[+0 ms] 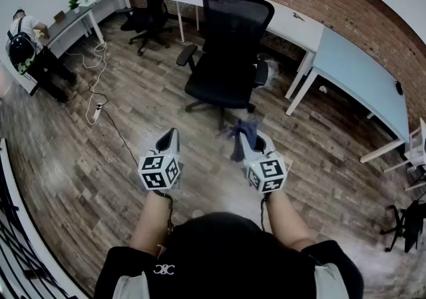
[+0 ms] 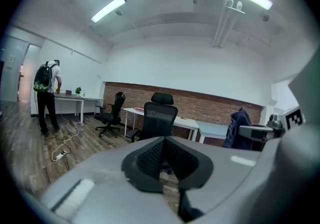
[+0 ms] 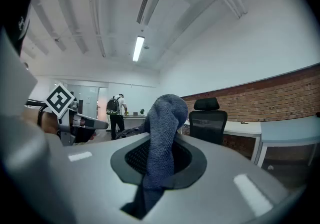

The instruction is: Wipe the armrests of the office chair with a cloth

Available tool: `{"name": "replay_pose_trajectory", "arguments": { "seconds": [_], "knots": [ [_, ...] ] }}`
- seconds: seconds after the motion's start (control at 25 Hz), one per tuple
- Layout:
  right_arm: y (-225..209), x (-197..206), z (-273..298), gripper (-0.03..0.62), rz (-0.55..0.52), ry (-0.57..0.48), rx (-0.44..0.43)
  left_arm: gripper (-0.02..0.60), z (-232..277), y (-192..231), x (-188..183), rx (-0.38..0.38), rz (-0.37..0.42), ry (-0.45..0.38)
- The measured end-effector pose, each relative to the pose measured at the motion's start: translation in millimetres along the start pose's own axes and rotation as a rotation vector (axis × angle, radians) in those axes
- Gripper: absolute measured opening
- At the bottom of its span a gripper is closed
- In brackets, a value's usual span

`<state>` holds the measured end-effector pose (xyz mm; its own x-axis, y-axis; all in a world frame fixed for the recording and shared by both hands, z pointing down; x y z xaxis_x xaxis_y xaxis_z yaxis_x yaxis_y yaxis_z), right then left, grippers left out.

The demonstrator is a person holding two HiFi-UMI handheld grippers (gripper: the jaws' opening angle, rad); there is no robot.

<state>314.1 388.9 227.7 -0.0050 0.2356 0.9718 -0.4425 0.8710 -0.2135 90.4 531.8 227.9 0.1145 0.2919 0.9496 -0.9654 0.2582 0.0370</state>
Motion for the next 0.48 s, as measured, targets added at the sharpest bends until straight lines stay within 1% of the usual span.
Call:
{"name": "replay_pose_trajectory", "arguments": {
  "seconds": [0.2,0.36,0.48],
  "knots": [
    [4.3,1.9,0.3,0.038,-0.007,0.012,-0.002,0.005,-3.2,-1.5,0.2,-0.003,0.04,0.002],
    [8.0,2.9,1.8,0.038,-0.022,0.02,-0.004,0.005,-3.5,-1.5,0.3,0.008,0.031,-0.002],
    [8.0,0.1,1.2,0.04,0.005,-0.007,0.009,0.005,-4.6,1.1,1.5,0.008,0.019,0.0]
  ]
}}
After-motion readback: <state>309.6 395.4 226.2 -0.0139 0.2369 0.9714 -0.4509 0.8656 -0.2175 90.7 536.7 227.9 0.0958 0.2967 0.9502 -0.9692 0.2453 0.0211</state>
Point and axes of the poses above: the fingertips, and each gripper's own axes: z forward along the fingers, y to its left, x out of its underside, the point moved 6 cm from there along -z, backward along the fingers, and after that the axes turned 7 degrees about z, right-handed, at the moved point
